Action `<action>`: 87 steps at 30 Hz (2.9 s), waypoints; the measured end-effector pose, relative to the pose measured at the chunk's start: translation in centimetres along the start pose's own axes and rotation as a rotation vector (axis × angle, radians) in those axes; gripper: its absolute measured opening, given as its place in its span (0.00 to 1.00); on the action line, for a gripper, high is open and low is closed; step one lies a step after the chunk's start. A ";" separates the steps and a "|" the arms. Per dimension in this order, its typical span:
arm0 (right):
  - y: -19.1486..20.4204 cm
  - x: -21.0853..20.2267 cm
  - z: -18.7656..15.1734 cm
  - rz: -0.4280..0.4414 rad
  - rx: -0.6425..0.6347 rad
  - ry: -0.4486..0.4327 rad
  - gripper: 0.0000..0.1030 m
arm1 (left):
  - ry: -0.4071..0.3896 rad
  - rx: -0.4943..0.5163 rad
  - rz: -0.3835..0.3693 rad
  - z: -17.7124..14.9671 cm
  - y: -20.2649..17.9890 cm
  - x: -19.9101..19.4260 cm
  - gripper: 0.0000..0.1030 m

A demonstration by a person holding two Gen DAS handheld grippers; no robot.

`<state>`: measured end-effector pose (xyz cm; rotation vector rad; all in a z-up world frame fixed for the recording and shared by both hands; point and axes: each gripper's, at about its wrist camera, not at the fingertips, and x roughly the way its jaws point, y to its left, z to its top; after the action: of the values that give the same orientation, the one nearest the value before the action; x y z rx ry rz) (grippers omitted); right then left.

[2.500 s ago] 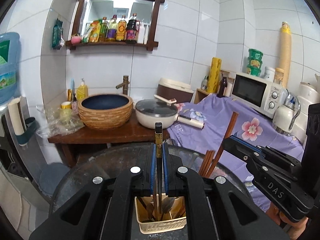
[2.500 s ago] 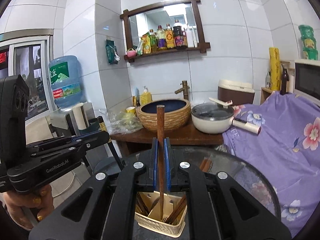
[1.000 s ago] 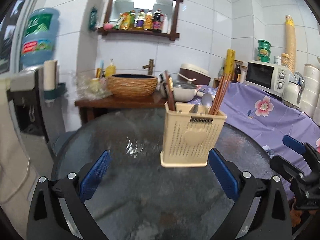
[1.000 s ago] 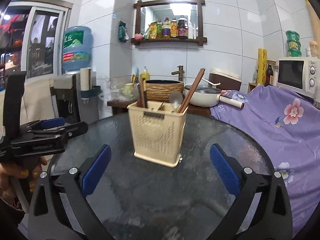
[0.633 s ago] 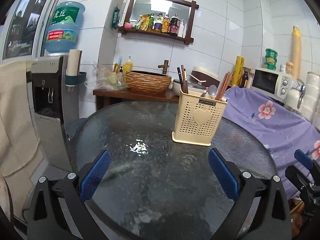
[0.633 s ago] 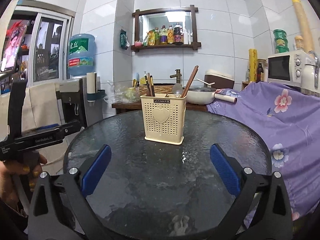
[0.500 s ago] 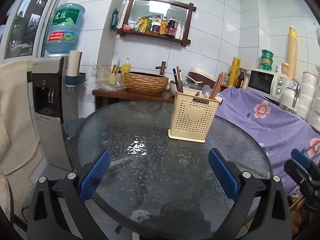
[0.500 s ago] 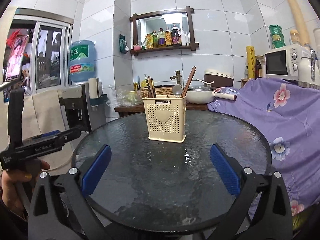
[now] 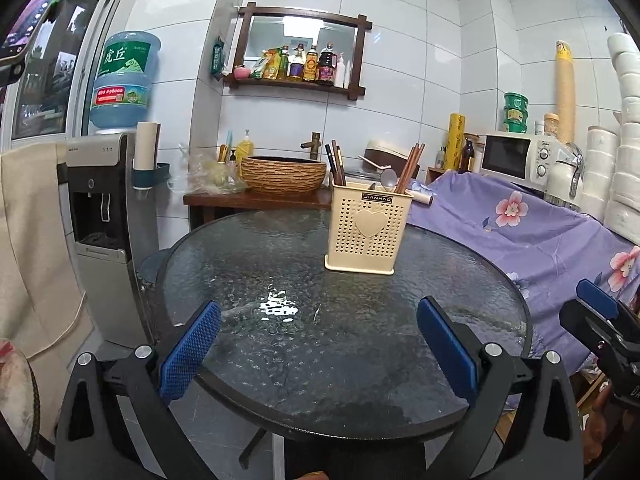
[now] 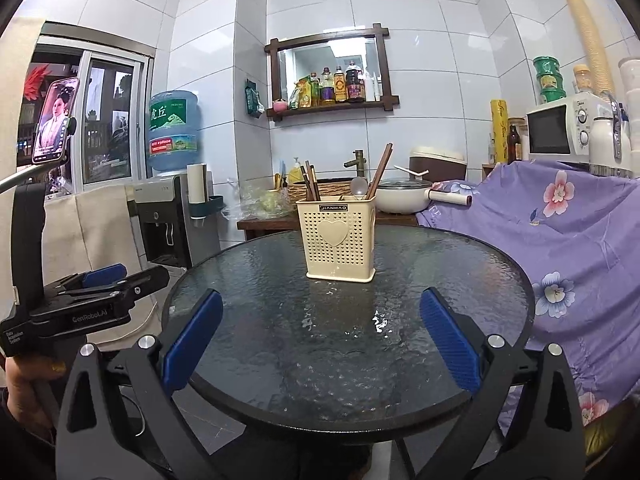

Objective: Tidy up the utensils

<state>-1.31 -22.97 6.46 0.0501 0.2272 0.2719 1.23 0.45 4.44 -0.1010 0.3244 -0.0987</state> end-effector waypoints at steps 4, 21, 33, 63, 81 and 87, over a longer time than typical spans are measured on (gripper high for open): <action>0.0 0.1 0.1 0.005 0.007 0.000 0.94 | 0.005 -0.001 -0.012 -0.1 -0.2 -0.2 0.94; 0.4 0.2 -0.3 0.015 0.015 0.012 0.94 | 0.010 0.010 -0.016 -0.5 -0.5 -0.8 0.94; 0.5 0.3 -0.5 0.017 0.014 0.017 0.94 | 0.003 0.022 -0.013 -0.5 -0.6 -1.1 0.94; 1.1 0.3 -0.6 0.018 0.008 0.021 0.94 | 0.012 0.036 -0.010 -0.8 -0.7 -1.2 0.94; 1.2 0.6 -0.6 0.016 0.015 0.037 0.94 | 0.033 0.060 0.007 -0.9 -0.9 -0.7 0.94; 1.2 0.6 -0.6 0.015 0.014 0.038 0.94 | 0.058 0.057 -0.004 -1.0 -0.9 -0.4 0.94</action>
<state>-1.15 -21.65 5.84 0.0608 0.2668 0.2860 0.49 -0.51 3.74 -0.0427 0.3793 -0.1153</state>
